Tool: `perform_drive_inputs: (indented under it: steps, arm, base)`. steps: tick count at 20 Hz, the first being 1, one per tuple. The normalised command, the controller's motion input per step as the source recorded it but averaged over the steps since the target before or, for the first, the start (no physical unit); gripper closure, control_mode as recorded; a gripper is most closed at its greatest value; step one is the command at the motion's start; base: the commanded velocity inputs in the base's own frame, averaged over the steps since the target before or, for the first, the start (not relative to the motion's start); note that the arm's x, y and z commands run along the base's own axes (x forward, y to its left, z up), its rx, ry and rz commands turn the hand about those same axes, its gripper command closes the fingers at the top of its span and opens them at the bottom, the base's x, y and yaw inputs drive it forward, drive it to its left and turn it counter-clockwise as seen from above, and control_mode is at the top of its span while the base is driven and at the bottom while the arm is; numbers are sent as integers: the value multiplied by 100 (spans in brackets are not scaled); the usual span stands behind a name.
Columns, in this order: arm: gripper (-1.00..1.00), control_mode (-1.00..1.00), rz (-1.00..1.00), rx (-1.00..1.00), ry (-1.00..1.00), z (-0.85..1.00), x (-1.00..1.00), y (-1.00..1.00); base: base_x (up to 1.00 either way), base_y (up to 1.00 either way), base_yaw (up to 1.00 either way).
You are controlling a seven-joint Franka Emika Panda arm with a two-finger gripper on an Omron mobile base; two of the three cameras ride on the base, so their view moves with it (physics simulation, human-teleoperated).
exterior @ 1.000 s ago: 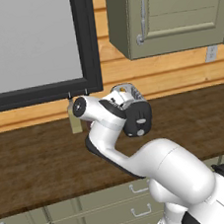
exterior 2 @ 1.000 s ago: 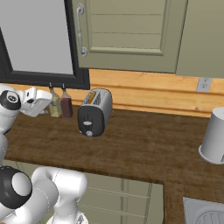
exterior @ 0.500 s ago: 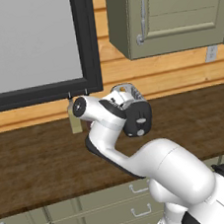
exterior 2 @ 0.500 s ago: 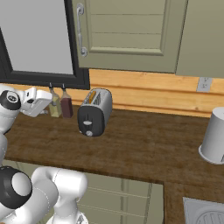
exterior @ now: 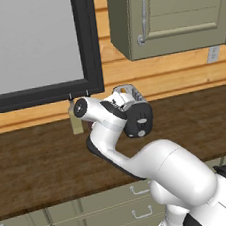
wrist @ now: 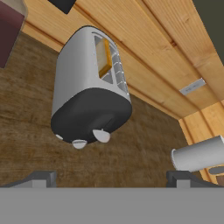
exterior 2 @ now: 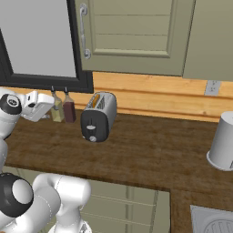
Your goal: Start the toaster. Once the lever pops up, take the bread to the plate on the dining counter.
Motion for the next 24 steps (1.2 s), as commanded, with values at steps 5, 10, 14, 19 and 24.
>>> perform_drive_inputs:
  steps: [5,10,14,19,24]
  arm:
    - [-100,-100,0,0,0,0,0,0]
    - [-100,-100,0,0,0,0,0,0]
    - [-100,-100,0,0,0,0,0,0]
    - [-100,-100,0,0,0,0,0,0]
    - [-100,-100,0,0,0,0,0,0]
  base:
    - [0,0,0]
    - [0,0,0]
    - [0,0,0]
    - [0,0,0]
    - [0,0,0]
